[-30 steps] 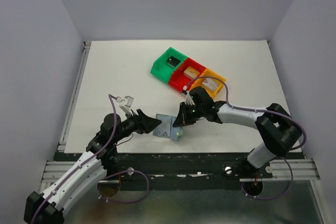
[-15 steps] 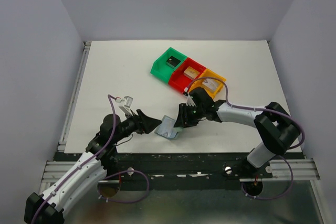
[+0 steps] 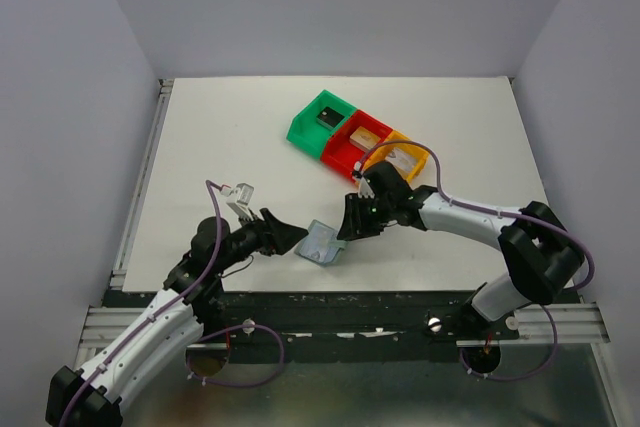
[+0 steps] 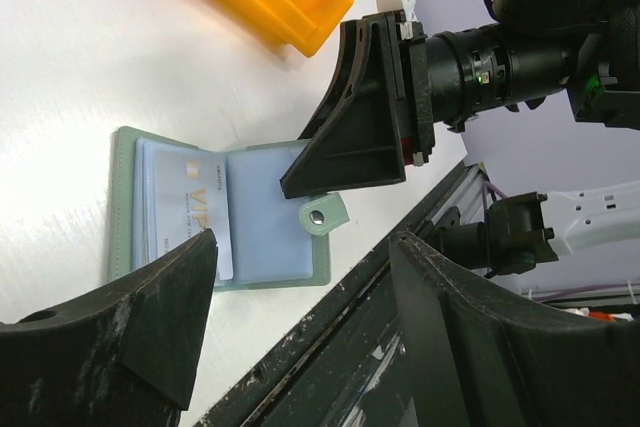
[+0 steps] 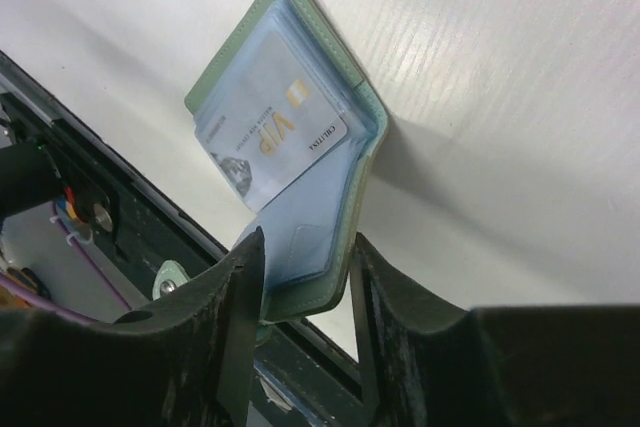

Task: Take the credit cards out of the card holder
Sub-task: Open the card holder at the center of the board.

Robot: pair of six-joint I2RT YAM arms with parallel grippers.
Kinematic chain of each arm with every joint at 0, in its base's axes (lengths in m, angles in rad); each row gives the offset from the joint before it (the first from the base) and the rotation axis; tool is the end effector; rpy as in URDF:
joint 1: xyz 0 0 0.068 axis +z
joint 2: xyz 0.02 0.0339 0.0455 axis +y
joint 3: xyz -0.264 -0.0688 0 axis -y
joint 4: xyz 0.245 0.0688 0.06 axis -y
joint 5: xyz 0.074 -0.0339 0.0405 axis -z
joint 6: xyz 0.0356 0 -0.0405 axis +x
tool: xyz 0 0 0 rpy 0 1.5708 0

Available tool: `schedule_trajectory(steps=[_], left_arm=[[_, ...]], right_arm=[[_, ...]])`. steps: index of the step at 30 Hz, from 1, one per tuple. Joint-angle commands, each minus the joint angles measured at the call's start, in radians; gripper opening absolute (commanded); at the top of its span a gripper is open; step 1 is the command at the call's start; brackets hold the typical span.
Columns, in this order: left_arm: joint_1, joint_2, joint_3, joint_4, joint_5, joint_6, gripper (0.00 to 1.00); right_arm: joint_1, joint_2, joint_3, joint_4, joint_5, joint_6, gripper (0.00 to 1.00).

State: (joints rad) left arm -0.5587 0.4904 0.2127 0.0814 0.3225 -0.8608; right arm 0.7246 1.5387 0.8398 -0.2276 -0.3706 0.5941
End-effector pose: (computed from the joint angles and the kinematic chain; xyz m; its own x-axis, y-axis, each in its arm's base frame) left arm 0.1169 -0.0864 0.2074 -0.6890 -0.4175 -0.5924 0.3741 0.4952 -0.7841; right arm 0.2176 0.2099 0.1800 -0.9331 -0.1292 -0.3356 -0.3118 0.7555 0.5762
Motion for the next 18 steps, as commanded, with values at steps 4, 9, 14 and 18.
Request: schedule_trajectory(steps=[4, 9, 14, 18], left_arm=[[-0.003, 0.051, -0.006, 0.049, 0.001, 0.0, 0.76], [-0.004, 0.157, 0.028, 0.073, 0.03, 0.008, 0.65], [-0.015, 0.256, 0.051, 0.144, 0.064, -0.001, 0.49], [-0.038, 0.31, 0.056, 0.179, 0.069, -0.004, 0.41]], right_arm=[[-0.005, -0.005, -0.013, -0.015, 0.013, -0.034, 0.28], [-0.007, 0.006, -0.033, -0.013, 0.035, -0.048, 0.22], [-0.005, 0.027, -0.016, -0.053, 0.067, -0.082, 0.21], [-0.005, 0.05, 0.011, -0.081, 0.091, -0.099, 0.2]])
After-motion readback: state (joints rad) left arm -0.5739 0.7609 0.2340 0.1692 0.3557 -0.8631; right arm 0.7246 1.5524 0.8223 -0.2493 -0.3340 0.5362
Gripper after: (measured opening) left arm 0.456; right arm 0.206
